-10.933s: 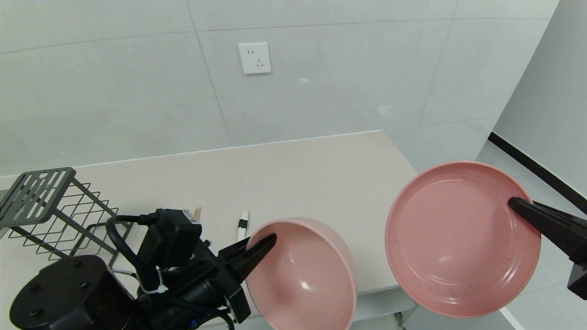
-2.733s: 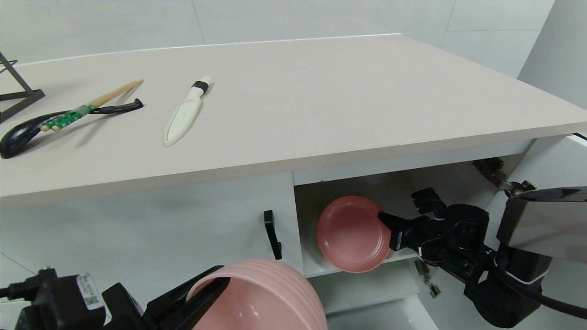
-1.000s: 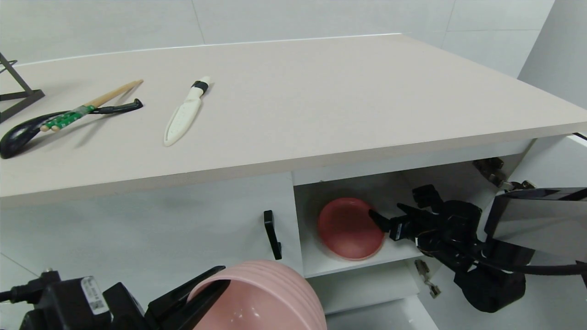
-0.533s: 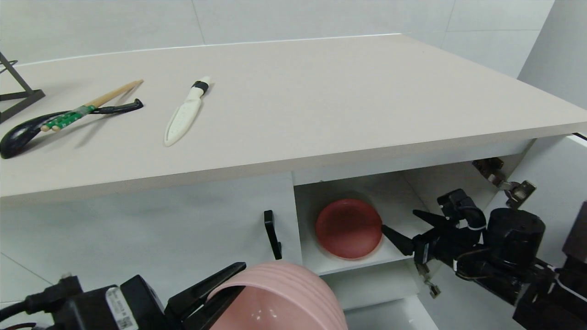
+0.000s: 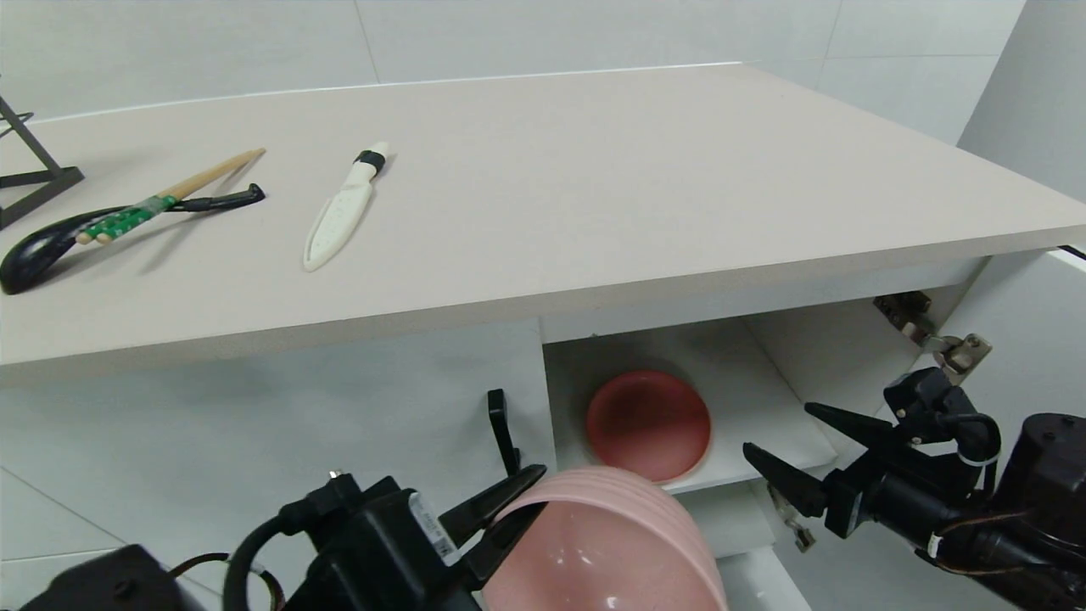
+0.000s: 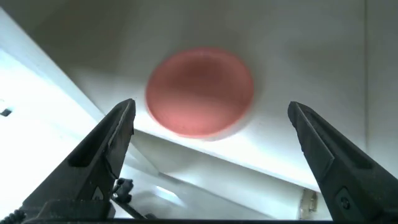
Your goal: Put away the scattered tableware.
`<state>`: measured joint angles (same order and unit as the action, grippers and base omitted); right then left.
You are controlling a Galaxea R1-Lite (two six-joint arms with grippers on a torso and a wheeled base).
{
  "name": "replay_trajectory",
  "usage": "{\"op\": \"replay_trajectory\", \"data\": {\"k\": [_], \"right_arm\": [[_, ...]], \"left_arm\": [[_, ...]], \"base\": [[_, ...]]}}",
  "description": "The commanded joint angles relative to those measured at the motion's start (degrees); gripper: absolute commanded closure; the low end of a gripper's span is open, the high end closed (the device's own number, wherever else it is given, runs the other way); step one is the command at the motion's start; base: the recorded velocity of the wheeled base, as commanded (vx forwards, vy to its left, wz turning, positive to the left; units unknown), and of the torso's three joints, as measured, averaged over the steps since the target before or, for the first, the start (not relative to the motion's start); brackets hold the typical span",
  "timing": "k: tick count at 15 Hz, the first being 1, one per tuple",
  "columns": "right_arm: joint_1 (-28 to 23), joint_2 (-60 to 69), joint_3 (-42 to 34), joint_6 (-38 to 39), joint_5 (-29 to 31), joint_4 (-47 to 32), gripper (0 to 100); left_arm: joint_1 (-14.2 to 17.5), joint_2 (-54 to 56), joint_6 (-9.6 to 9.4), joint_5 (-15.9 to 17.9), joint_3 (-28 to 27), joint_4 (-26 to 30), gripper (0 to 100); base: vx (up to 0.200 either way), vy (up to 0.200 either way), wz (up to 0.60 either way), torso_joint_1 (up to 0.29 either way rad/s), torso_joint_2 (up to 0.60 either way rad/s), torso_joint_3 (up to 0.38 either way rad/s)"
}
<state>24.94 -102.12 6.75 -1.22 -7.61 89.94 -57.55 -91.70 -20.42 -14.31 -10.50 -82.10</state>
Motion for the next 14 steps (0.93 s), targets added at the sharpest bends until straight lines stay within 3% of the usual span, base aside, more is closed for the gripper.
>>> {"op": "replay_trajectory", "data": {"k": [1, 5, 7, 10, 14], "right_arm": [[-0.2, 2.2, -2.9, -3.5, 0.0, 0.1, 0], [-0.2, 4.6, -3.8, -4.8, 0.0, 0.1, 0], [-0.2, 5.1, -3.2, -4.8, 0.0, 0.1, 0], [-1.4, 5.8, -3.0, -4.8, 0.0, 0.1, 0], [-4.6, 6.4, -1.0, -4.8, 0.0, 0.1, 0]], "left_arm": [[-0.1, -12.0, -2.26, -3.4, -3.0, -7.9, 100], [-2.6, -14.7, -2.7, -5.6, -5.9, -7.9, 100], [-2.4, -18.3, -2.43, -8.4, -8.8, -7.9, 100], [-2.4, -22.5, -1.82, -8.6, -13.2, -7.9, 100], [1.0, -27.1, -1.47, -9.9, -16.0, -7.9, 100]], "base": [[0.0, 0.0, 0.0, 0.0, 0.0, 0.0], [0.0, 0.0, 0.0, 0.0, 0.0, 0.0], [0.0, 0.0, 0.0, 0.0, 0.0, 0.0], [0.0, 0.0, 0.0, 0.0, 0.0, 0.0], [0.0, 0.0, 0.0, 0.0, 0.0, 0.0]]}}
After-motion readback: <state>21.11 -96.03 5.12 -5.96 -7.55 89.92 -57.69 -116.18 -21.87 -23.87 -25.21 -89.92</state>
